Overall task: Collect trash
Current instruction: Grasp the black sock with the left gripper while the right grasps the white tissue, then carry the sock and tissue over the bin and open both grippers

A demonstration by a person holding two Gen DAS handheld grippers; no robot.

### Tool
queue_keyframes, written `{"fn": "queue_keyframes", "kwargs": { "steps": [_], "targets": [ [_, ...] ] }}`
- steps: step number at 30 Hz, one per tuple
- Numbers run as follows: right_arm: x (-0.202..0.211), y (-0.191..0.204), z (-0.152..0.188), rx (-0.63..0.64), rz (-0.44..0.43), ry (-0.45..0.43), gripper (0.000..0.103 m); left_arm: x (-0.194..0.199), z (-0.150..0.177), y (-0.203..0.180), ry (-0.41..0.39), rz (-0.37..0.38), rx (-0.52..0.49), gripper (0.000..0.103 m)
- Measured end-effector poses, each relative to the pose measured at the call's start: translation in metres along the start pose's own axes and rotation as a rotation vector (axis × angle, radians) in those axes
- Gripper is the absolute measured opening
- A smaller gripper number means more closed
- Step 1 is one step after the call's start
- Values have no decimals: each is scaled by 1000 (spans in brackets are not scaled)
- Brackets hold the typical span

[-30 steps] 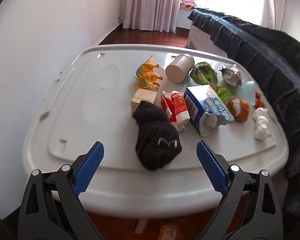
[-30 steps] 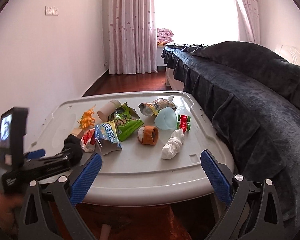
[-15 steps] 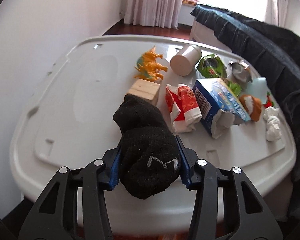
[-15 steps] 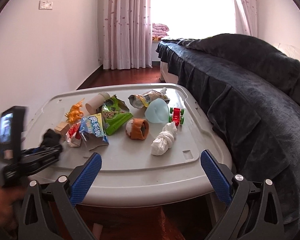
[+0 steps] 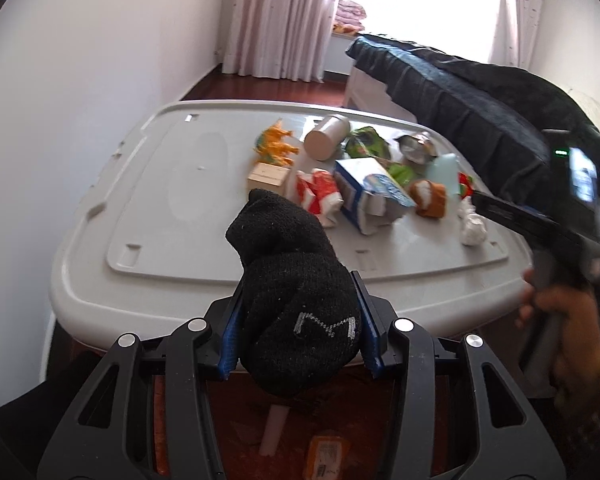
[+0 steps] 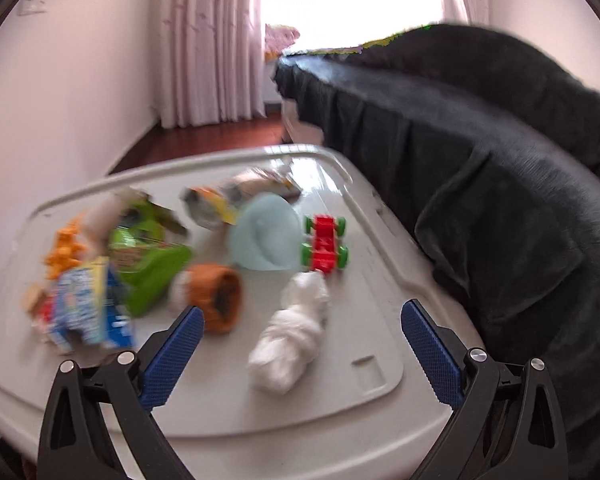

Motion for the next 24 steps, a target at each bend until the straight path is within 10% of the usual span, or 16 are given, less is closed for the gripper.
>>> {"fn": "queue_keyframes", "kwargs": {
  "steps": [5, 12, 24],
  "targets": [
    [-25, 3, 0, 57, 29, 55, 90, -3, -1, -8, -4, 17, -19, 46],
    [-41, 5, 12, 44, -59, 122, 38, -10, 2, -5, 21, 26, 1, 46],
    [58, 9, 30, 77, -156, 33, 37, 10, 12, -27, 15, 51, -49, 46]
  ]
}}
Point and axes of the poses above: each gripper's, at about its wrist camera, not at the fingertips, and x roughly against the way its jaws point, y to its left, z to its underside, the point moved 10 cm from there along -x, roughly the way its jaws point, and after that the axes turned 10 degrees about y, right-handed, at the moved point
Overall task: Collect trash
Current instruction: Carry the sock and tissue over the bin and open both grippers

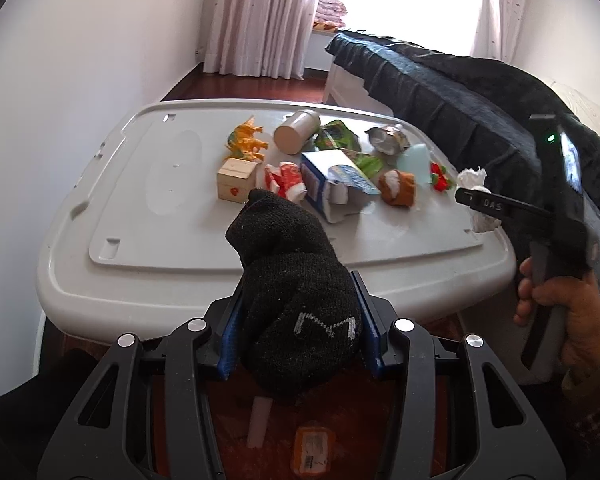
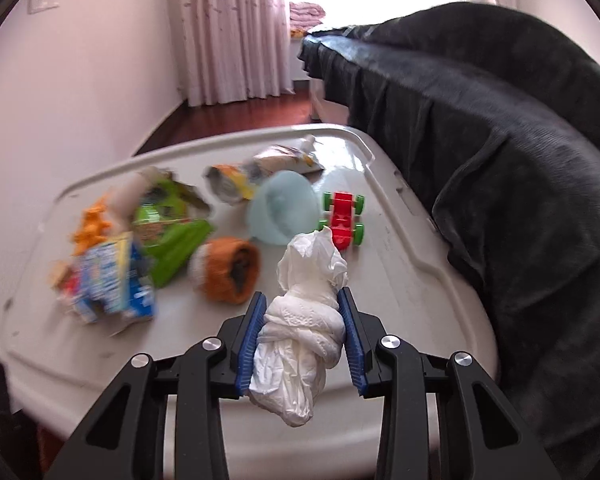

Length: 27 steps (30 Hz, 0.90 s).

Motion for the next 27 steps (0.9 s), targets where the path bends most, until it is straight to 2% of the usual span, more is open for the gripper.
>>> {"fn": "queue_keyframes", "kwargs": {
  "steps": [4, 7, 11, 14, 17, 18, 19, 20, 21, 22, 27],
  "targets": [
    [36, 31, 40, 67, -84, 45, 37, 6, 21, -8, 39, 18, -24, 46],
    [48, 57, 87, 149, -121, 107, 37, 6, 51, -9, 106, 22, -41, 47],
    [48, 77, 163, 197, -169, 244, 37, 1, 88, -3, 205, 36, -31, 47],
    [42, 81, 201, 226, -168, 320, 37, -3, 117, 4, 288, 34, -28, 47],
    [36, 84, 229, 258, -149, 385, 38, -7, 133, 8, 336, 19, -26, 50],
    [35, 83, 233, 256, -142, 393, 42, -7, 138, 10, 355, 14, -15, 52],
    [35, 81, 234, 253, -127, 396, 57, -7, 140, 13, 362, 10, 4, 59],
    [38, 78, 231, 243, -113, 379, 64, -7, 141, 15, 367, 2, 15, 70],
    [40, 75, 225, 234, -108, 358, 71, -5, 140, 18, 370, -17, 27, 74],
    [44, 75, 220, 228, -104, 340, 73, -2, 137, 21, 357, -35, 35, 78],
    [63, 70, 188, 216, -95, 234, 74, 17, 112, 26, 225, -51, 43, 80]
  ]
}}
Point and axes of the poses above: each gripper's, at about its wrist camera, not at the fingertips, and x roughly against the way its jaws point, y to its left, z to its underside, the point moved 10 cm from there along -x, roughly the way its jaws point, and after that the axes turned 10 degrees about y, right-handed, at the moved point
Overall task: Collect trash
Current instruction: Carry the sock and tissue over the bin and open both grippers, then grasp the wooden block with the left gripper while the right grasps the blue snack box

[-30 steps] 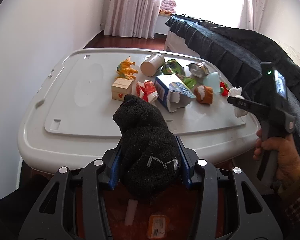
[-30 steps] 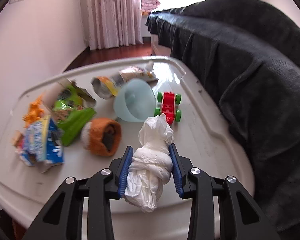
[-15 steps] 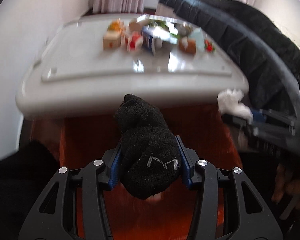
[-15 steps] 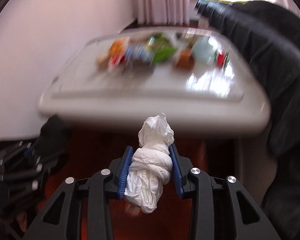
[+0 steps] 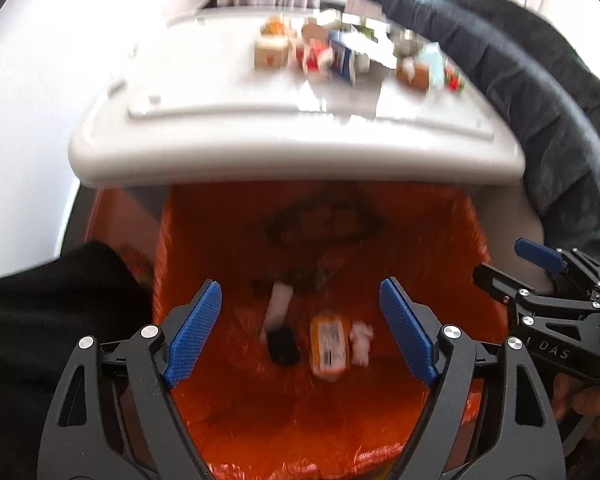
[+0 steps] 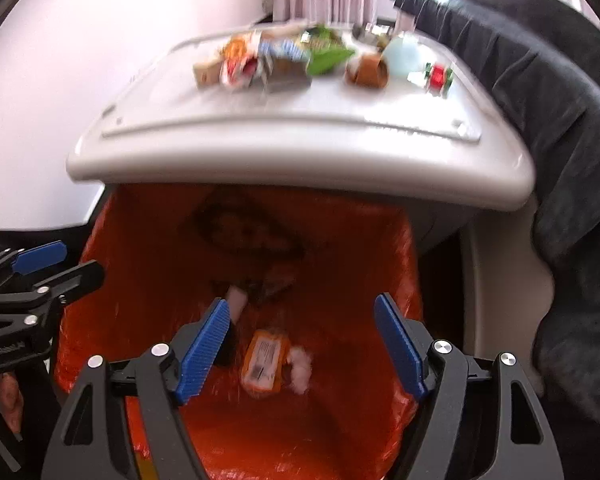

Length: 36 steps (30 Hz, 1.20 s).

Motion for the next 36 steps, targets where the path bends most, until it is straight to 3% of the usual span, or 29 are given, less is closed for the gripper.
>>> {"fn": "queue_keyframes", "kwargs": {
  "steps": [6, 7, 8, 12, 17, 22, 25, 32, 36],
  "targets": [
    [20, -1, -49, 29, 5, -98, 74, 39, -44, -3, -174, -56, -47, 86],
    [25, 0, -82, 34, 17, -152, 74, 43, -51, -4, -190, -59, -47, 86],
    [25, 0, -82, 34, 17, -152, 75, 45, -59, -5, -203, -58, -43, 87],
    [23, 12, -151, 48, 11, -242, 78, 50, -93, -5, -255, -55, -16, 87],
    [-13, 23, -212, 68, 44, -262, 78, 48, -107, -2, -279, -53, 3, 87],
    [-59, 16, -240, 62, 88, -200, 78, 30, -102, 10, -253, -69, 7, 87],
    [-78, 14, -249, 44, 71, -174, 78, 20, -100, 17, -228, -50, 34, 87],
    [-83, 24, -262, 45, 26, -170, 78, 13, -101, 21, -216, -37, 48, 87],
    [-89, 26, -262, 58, 45, -160, 78, 9, -101, 19, -209, -35, 41, 87]
  ]
}}
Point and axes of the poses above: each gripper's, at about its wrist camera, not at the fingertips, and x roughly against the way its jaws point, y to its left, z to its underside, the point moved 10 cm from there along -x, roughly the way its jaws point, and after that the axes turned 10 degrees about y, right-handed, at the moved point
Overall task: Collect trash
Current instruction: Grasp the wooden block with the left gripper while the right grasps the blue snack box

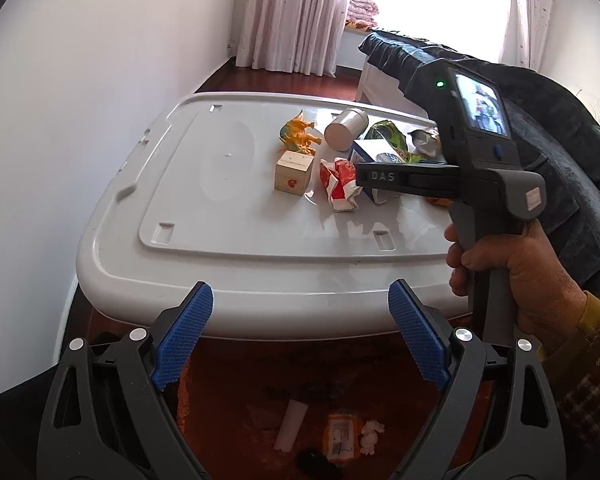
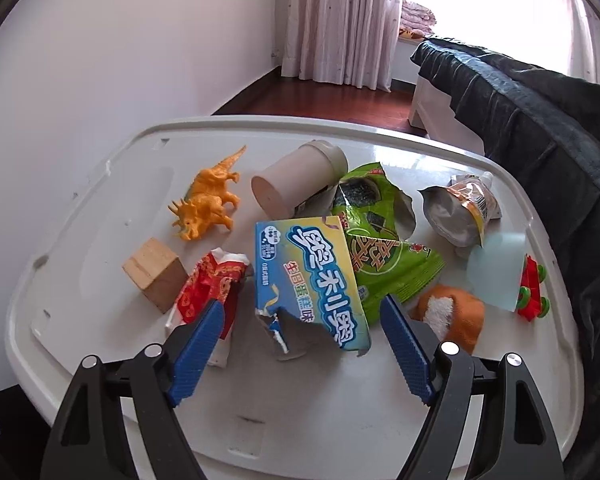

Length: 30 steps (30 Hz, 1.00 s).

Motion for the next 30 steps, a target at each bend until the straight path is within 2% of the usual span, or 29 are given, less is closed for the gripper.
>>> {"fn": "queue_keyframes", "kwargs": {
  "steps": [2, 6, 9, 12, 17, 19, 22, 25, 30],
  "targets": [
    [-7, -2, 0, -5, 10, 10, 78, 0, 1, -1, 4, 0, -1, 87],
    [-20, -7, -3, -45, -26, 40, 57, -1, 3, -2, 7, -1, -2, 87],
    [-20, -8, -4, -60, -44, 35, 54, -2, 4, -2, 14, -3, 1, 87],
    [-8, -10, -2, -35, -15, 7, 54, -2, 0, 1, 13, -4, 6, 87],
    [42, -19, 16, -15, -19, -62, 54, -1, -27, 9, -12, 19, 13, 87],
    [64, -27, 27, -39, -46, -75, 54, -7, -47, 16, -41, -12, 7, 87],
    [88, -37, 41, -68, -80, -90, 54, -28, -70, 22, -41, -50, -21, 87],
    [102, -44, 49, -81, -91, -108, 54, -63, -87, 24, 10, -59, -55, 87],
    [104, -44, 55, -86, -108, -125, 54, -107, -96, 25, 76, -25, -84, 87]
  ]
}}
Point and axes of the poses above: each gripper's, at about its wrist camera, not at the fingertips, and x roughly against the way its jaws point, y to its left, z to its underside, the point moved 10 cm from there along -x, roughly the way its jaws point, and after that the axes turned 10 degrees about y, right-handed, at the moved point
